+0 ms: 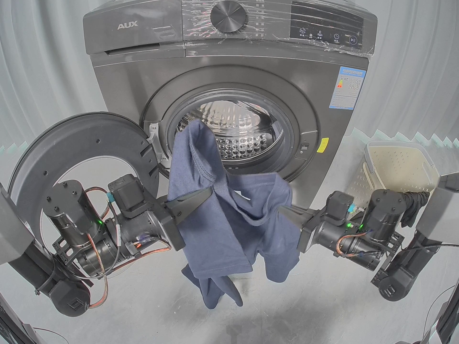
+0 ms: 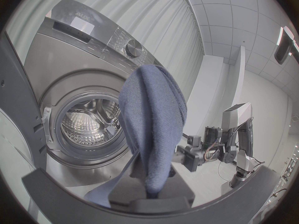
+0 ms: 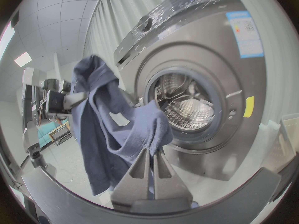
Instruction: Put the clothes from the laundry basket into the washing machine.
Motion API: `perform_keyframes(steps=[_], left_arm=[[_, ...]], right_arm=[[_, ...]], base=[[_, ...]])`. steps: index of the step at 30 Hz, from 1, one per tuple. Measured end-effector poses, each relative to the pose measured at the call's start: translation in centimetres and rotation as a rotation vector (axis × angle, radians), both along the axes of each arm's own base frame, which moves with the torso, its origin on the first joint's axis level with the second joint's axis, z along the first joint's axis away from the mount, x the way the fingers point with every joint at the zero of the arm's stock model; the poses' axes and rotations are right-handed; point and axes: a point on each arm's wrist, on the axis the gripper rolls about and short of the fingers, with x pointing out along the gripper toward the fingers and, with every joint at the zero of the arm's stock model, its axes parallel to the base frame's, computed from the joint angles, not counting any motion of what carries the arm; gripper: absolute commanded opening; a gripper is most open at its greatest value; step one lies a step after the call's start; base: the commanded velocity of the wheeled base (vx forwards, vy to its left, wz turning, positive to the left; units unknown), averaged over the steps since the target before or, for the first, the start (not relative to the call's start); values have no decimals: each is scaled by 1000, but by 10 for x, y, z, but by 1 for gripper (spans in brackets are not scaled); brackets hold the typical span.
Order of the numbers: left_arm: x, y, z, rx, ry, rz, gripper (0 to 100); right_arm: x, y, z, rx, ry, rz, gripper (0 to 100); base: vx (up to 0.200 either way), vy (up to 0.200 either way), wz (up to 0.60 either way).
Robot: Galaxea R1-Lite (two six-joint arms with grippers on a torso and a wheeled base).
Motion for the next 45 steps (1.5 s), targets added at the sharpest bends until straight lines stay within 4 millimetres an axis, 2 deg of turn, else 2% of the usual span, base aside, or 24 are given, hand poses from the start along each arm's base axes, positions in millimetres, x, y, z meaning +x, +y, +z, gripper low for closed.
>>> perform_keyframes(steps=[7,16,29,38,45], left_arm=[[-13,9,2,7,-2,-2,0],[-13,27,5,26,-26,60,0],[-6,43,5,63,-66,113,0],[3,44,-6,121,-69,136,0],[18,56,-15,162,-69,203,0]], right_arm=[[-4,-30,36,69,-83,-100,0],[-11,-46,67,128,-179,-141,0],[-9,-47,88,177,-251,-178,0],[-8,-50,93,187,-268,-199,0],[-11,-52,100,200,-292,-196,0]], base=[[0,0,0],[0,0,0],[0,0,0],[0,0,0],[0,0,0]])
